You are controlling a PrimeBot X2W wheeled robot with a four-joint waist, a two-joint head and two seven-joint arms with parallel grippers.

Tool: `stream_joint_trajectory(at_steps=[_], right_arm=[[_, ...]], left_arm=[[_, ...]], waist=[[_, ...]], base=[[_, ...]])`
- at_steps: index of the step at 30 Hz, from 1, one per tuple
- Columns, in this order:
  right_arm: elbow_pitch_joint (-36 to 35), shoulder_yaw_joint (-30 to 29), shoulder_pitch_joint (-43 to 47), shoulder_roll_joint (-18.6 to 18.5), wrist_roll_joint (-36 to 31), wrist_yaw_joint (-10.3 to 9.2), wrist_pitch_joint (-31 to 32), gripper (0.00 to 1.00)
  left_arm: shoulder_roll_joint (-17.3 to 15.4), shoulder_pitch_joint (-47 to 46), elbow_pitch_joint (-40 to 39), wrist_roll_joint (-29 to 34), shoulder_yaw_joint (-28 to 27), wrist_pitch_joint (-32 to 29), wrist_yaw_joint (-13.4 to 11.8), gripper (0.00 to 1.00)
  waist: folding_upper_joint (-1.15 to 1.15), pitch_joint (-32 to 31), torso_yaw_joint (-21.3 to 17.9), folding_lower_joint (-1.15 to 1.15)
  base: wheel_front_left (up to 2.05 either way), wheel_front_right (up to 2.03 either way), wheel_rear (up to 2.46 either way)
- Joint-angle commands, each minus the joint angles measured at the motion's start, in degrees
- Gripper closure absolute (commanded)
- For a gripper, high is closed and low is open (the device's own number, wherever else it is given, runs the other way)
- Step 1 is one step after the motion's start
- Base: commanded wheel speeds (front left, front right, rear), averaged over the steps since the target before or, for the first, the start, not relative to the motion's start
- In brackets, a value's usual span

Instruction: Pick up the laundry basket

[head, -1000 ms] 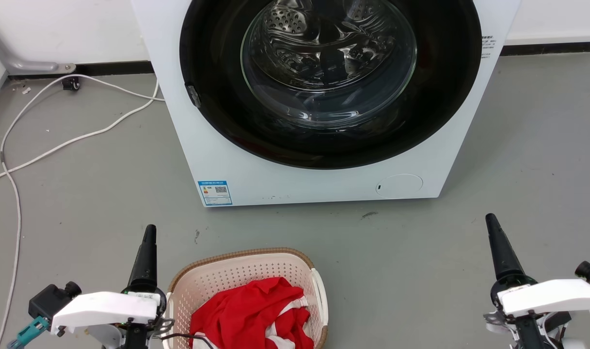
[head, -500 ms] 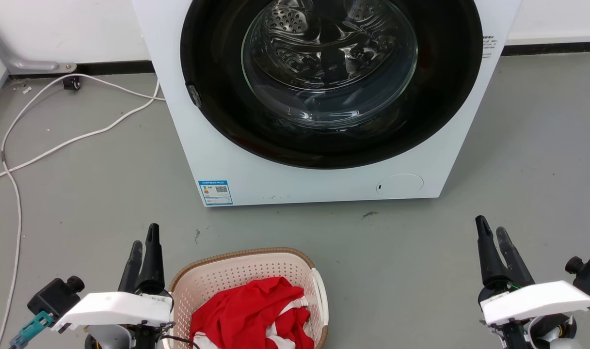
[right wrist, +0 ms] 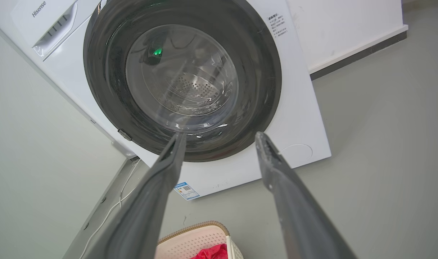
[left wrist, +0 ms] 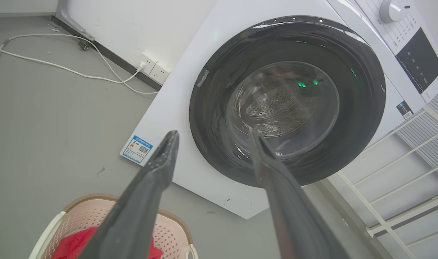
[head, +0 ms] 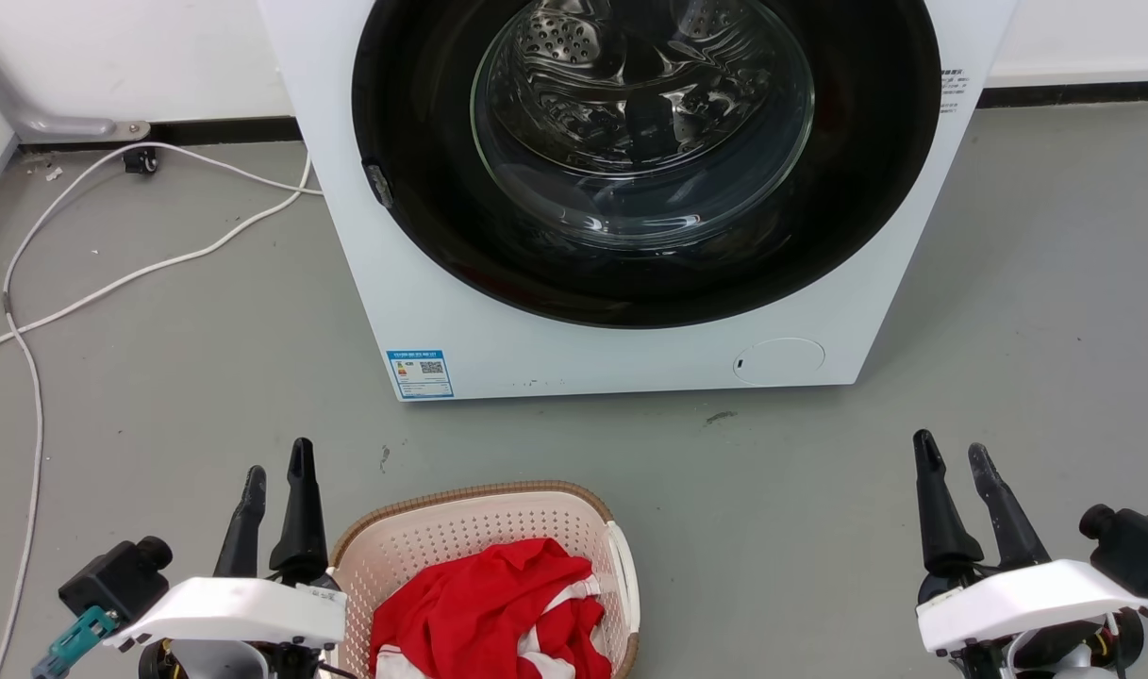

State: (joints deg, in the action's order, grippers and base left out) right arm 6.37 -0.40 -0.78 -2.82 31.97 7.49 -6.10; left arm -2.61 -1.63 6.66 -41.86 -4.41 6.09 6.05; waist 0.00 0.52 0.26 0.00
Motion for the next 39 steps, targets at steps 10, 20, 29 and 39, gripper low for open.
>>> stream_joint_trajectory(at_steps=[10,20,29,39], right_arm=[[-0.9,0.7,0.7,-0.1,-9.7,0.01,-2.1,0.0],[-1.4,1.2,1.4,-0.1,-16.8,0.01,-3.6,0.0],[-2.1,1.6,1.8,-0.1,-22.6,0.01,-4.8,0.0],[-2.7,2.1,2.3,-0.1,-28.4,0.0,-6.1,0.0]], left_arm=[[-0.3,0.5,-0.3,9.4,1.0,2.1,-0.4,0.0],[-0.3,1.2,-0.1,15.7,1.3,3.6,-0.7,0.0],[-0.3,1.6,-0.3,20.9,1.4,4.8,-0.9,0.0],[-0.3,2.0,-0.5,26.0,1.6,6.1,-1.1,0.0]], waist=[[0.0,-0.1,0.0,0.0],[0.0,-0.2,0.0,0.0],[0.0,-0.3,-0.1,0.0],[0.0,-0.2,0.0,0.0]], base=[[0.0,0.0,0.0],[0.0,0.0,0.0],[0.0,0.0,0.0],[0.0,0.0,0.0]])
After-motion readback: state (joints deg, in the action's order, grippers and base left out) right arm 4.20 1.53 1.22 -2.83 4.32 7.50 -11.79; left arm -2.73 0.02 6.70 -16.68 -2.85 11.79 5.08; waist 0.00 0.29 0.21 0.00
